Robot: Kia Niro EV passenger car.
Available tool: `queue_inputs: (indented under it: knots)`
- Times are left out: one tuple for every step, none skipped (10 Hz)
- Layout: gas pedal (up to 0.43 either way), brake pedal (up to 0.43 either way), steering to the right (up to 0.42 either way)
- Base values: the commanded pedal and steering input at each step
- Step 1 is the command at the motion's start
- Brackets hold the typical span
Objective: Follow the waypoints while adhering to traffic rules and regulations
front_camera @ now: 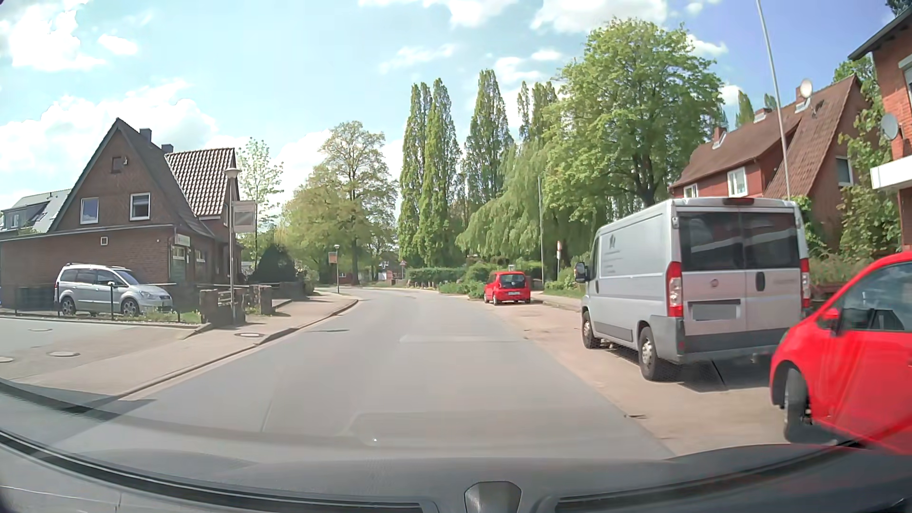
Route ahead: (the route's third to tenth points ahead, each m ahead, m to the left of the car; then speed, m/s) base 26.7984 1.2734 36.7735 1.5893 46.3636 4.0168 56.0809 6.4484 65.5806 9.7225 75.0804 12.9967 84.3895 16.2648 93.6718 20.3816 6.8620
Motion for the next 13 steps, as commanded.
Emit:
queue_inputs:
  knots:
    - [0.079, 0.0, -0.001]
    - [0.079, 0.0, -0.001]
    - [0.079, 0.0, -0.002]
    - [0.079, 0.0, -0.003]
    - [0.079, 0.0, -0.004]
    - [0.067, 0.0, -0.006]
    - [0.067, 0.0, -0.007]
    - [0.067, 0.0, -0.008]
    - [0.047, 0.0, -0.008]
    - [0.008, 0.0, -0.008]
    - [0.008, 0.0, -0.009]
    - [0.008, 0.0, -0.01]
    - [0.008, 0.0, -0.012]
